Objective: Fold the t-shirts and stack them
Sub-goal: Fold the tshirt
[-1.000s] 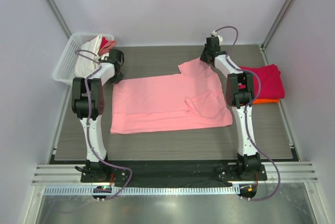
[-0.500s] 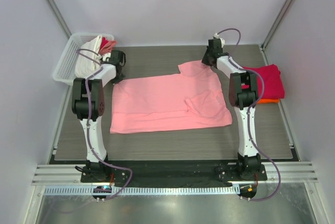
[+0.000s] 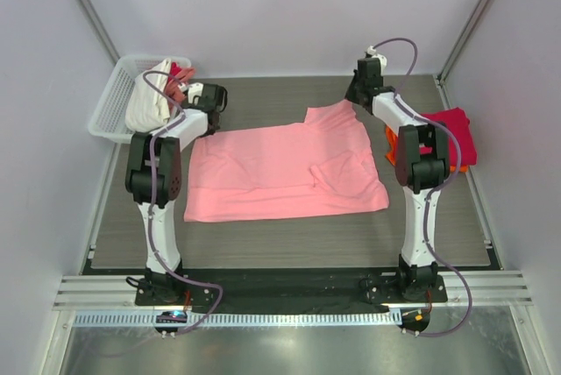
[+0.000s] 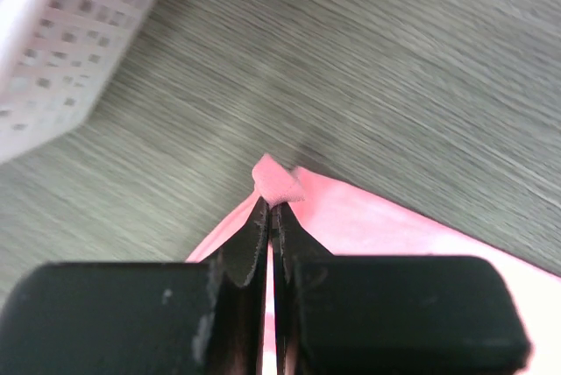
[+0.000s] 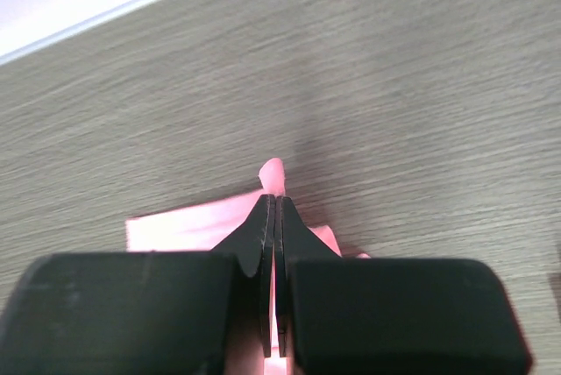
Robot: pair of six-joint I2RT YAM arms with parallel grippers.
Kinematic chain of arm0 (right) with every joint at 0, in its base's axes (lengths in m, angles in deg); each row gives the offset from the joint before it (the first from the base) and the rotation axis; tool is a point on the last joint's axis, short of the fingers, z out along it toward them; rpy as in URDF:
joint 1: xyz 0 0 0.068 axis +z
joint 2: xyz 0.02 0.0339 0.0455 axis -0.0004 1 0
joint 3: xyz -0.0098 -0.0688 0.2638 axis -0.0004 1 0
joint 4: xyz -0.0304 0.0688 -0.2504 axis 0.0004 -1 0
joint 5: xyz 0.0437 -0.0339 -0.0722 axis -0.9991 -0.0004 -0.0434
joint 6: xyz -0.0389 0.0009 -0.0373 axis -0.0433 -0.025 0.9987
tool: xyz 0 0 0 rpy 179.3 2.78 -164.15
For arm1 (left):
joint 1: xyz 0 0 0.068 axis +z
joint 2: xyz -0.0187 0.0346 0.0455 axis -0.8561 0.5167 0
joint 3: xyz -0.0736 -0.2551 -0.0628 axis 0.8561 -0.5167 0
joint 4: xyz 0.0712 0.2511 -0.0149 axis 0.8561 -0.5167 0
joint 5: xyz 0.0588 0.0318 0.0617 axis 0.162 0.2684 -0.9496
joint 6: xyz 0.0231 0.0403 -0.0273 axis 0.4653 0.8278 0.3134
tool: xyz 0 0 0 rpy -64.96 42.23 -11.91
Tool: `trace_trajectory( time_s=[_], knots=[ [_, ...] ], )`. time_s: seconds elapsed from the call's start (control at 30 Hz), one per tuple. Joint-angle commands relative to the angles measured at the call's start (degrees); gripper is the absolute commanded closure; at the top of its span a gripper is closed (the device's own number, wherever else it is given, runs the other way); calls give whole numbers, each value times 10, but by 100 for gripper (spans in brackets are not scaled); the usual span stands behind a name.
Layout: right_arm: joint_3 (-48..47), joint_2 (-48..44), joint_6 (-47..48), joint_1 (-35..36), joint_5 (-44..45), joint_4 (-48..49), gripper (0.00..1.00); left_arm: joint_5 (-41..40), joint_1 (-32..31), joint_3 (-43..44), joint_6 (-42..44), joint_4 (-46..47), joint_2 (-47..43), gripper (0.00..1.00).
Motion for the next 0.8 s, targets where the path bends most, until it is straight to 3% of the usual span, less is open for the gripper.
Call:
trace_trajectory(
  time_s=[0.0,0.77],
  knots=[
    [7,-55,14,-2,-13,27,99,-44,7,-11,6,31,-45,100],
    [169,-217,18,-5,-70,46,99,-58,7,-150,0,124,-145,100]
  ],
)
